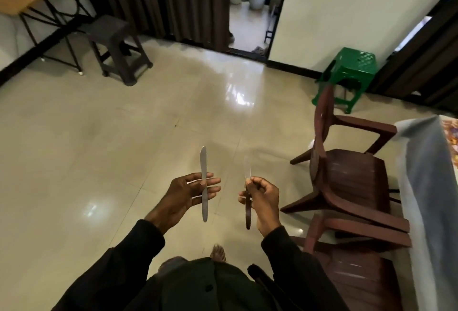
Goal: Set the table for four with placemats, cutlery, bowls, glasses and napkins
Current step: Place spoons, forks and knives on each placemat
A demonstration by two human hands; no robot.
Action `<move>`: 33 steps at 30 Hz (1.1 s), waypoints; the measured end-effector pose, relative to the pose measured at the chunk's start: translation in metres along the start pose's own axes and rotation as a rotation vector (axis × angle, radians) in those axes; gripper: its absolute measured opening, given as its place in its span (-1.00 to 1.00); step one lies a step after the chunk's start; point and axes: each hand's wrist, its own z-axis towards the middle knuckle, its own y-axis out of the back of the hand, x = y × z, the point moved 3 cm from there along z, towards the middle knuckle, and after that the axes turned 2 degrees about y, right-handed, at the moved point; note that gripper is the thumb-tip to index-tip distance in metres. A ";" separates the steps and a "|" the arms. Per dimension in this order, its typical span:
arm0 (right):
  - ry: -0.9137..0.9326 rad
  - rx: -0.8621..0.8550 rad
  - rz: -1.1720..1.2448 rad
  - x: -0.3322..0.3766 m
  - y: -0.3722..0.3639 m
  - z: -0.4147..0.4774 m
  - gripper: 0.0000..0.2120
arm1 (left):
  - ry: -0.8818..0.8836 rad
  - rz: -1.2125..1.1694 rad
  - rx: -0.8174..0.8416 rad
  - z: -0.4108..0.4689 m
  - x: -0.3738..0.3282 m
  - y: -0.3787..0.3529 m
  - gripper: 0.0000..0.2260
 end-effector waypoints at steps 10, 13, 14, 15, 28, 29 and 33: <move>0.060 -0.196 0.094 0.076 0.014 0.146 -0.84 | 0.097 0.068 0.202 0.180 -0.091 -0.068 -0.76; 0.088 -0.237 0.102 0.104 0.011 0.199 -0.83 | 0.125 0.103 0.259 0.242 -0.128 -0.087 -0.76; 0.087 -0.248 0.112 0.110 0.010 0.207 -0.81 | 0.135 0.106 0.270 0.252 -0.138 -0.090 -0.76; 0.096 -0.307 0.146 0.125 0.008 0.236 -0.79 | 0.151 0.143 0.319 0.285 -0.162 -0.099 -0.76; 0.140 -0.542 0.346 0.234 -0.002 0.427 -0.82 | 0.183 0.333 0.562 0.495 -0.323 -0.200 -0.78; 0.142 -0.556 0.361 0.240 0.002 0.442 -0.81 | 0.186 0.341 0.564 0.511 -0.328 -0.209 -0.79; 0.110 -0.607 0.352 0.261 0.022 0.498 -0.82 | 0.206 0.381 0.583 0.568 -0.343 -0.252 -0.79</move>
